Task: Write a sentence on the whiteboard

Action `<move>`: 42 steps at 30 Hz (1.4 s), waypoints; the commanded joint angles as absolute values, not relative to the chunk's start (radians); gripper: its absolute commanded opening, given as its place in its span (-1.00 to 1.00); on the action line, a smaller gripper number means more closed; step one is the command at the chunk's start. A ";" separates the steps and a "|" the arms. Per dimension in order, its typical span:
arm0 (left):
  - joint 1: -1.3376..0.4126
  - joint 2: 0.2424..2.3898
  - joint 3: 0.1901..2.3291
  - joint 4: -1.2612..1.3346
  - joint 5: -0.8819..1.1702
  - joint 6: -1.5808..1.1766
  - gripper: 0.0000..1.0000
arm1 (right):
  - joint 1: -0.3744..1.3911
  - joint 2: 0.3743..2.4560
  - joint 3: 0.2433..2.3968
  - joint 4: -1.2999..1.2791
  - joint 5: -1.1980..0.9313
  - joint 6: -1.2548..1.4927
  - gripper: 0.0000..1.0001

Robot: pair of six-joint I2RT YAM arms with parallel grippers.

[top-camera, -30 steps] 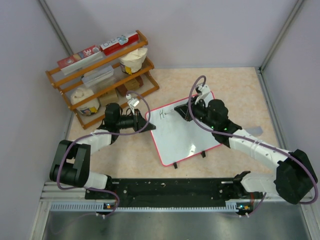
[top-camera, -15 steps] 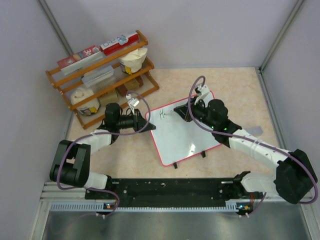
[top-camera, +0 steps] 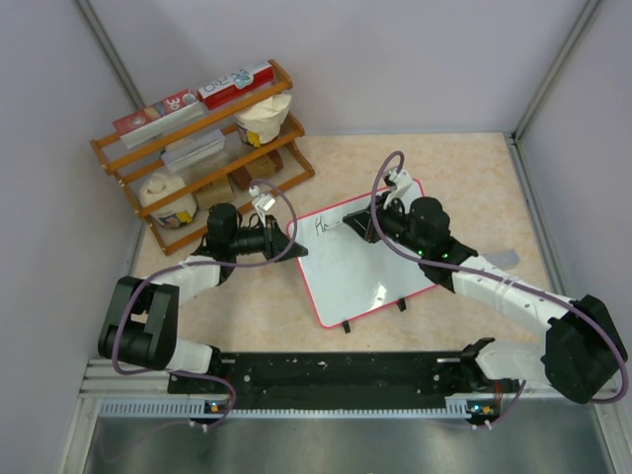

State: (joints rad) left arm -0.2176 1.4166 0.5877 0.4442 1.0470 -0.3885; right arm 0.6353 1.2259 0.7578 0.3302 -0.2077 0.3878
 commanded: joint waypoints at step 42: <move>-0.236 1.439 0.603 0.434 1.019 -0.273 -1.00 | 0.624 1.226 0.782 0.350 -0.077 0.414 -1.00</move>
